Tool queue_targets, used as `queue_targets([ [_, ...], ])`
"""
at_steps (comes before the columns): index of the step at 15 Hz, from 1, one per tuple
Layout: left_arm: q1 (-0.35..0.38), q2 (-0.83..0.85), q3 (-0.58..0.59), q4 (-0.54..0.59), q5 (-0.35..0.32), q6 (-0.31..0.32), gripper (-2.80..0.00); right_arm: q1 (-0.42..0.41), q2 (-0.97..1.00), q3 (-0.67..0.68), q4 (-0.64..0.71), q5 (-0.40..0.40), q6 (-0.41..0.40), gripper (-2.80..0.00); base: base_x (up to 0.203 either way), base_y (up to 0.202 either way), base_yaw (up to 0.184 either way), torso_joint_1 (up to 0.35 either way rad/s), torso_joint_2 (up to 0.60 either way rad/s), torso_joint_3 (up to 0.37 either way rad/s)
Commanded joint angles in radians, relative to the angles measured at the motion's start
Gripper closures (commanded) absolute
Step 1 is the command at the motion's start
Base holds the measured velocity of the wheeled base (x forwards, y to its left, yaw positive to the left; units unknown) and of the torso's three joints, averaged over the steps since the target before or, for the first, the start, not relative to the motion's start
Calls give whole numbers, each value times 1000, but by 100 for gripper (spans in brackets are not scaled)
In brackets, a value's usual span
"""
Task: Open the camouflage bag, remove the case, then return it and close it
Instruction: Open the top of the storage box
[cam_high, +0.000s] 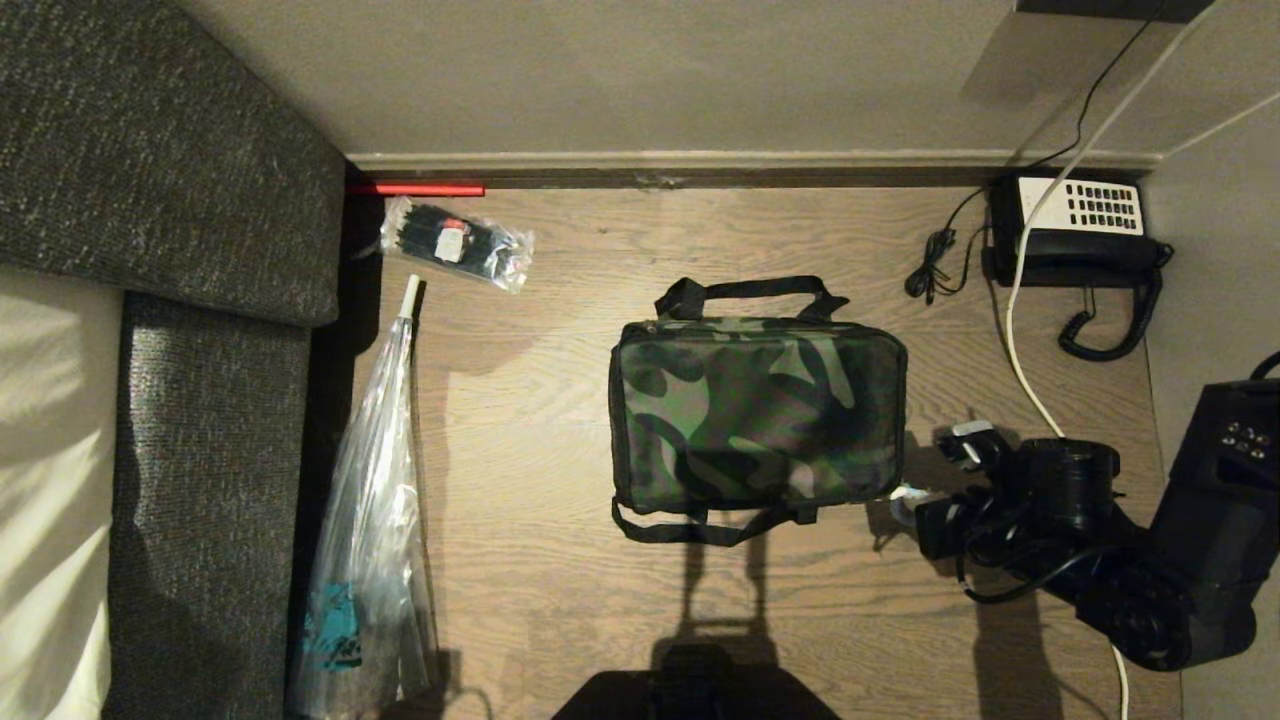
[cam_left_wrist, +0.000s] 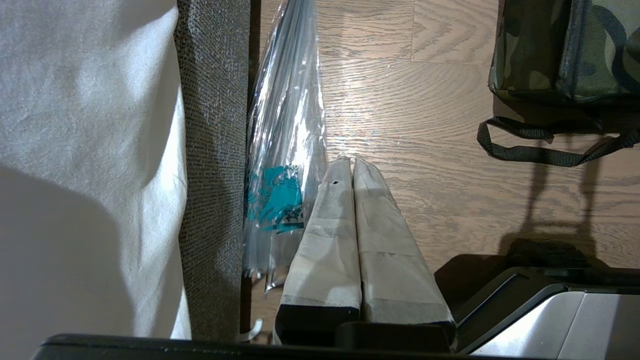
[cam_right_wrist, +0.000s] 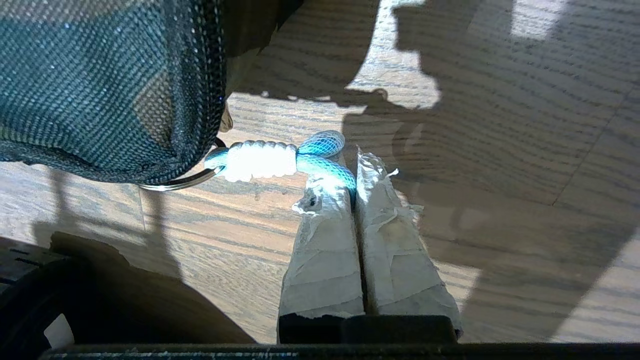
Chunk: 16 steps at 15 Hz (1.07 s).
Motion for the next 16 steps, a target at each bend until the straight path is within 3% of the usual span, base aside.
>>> queue_targets([
  [1, 0, 1, 2, 0, 0, 0, 0, -14, -2, 0, -6, 0, -1, 0, 0, 0, 0, 0, 0, 0],
  [16, 0, 1, 2, 0, 0, 0, 0, -109, -13, -4, -3, 6, -21, 0, 0, 0, 0, 0, 0, 0],
])
